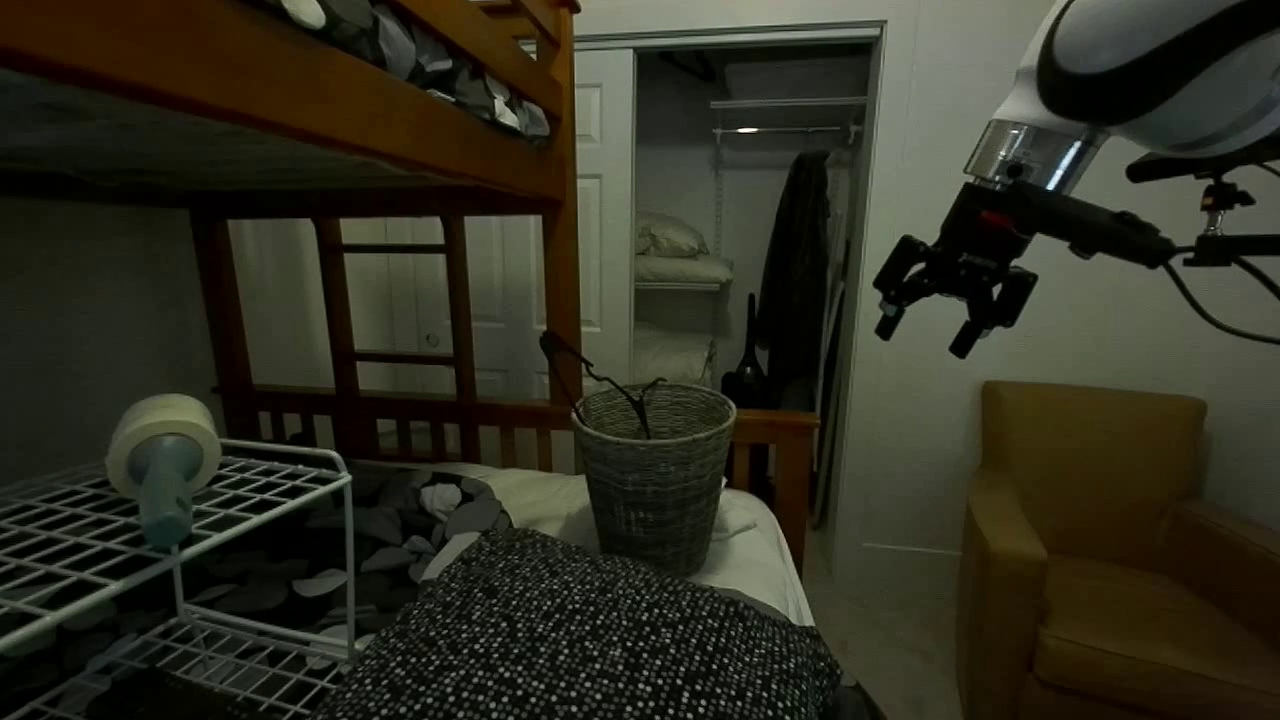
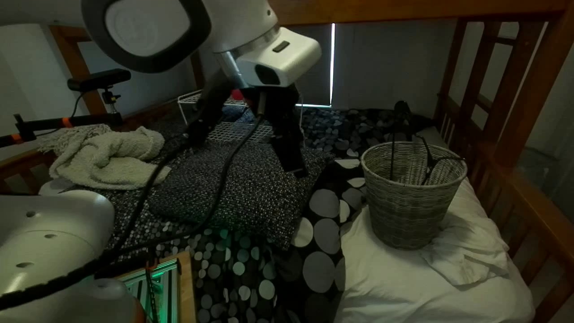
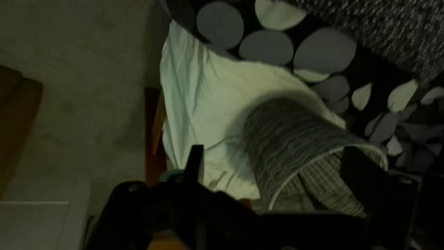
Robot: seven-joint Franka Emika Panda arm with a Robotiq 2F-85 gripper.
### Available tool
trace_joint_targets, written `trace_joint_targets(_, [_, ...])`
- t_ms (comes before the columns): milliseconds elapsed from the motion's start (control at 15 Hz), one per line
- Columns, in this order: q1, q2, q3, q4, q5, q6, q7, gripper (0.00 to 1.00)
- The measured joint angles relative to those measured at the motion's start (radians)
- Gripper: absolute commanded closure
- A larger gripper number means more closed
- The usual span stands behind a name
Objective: Take the clothing hanger out of the basket and hang it on the bed
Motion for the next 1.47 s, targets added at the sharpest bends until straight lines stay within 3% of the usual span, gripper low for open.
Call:
trace_joint_targets(200, [-0.058,0.174,-0.006,0.040,-0.003,0.253,0.010,0.00])
trace_joint_targets(333, [-0.060,0.304,-0.009,0.101,-0.027,0.332,-0.021,0.00])
trace_joint_targets(600, [-0.041,0.554,-0.008,0.298,-0.134,0.328,-0.118,0.00])
trace_joint_targets(867, [-0.032,0.736,-0.022,0.504,-0.208,0.241,-0.213,0.00])
trace_joint_targets(1333, [-0.024,0.762,-0.029,0.545,-0.211,0.218,-0.236,0.00])
trace_joint_targets(1467, [-0.022,0.770,-0.034,0.559,-0.216,0.218,-0.146,0.00])
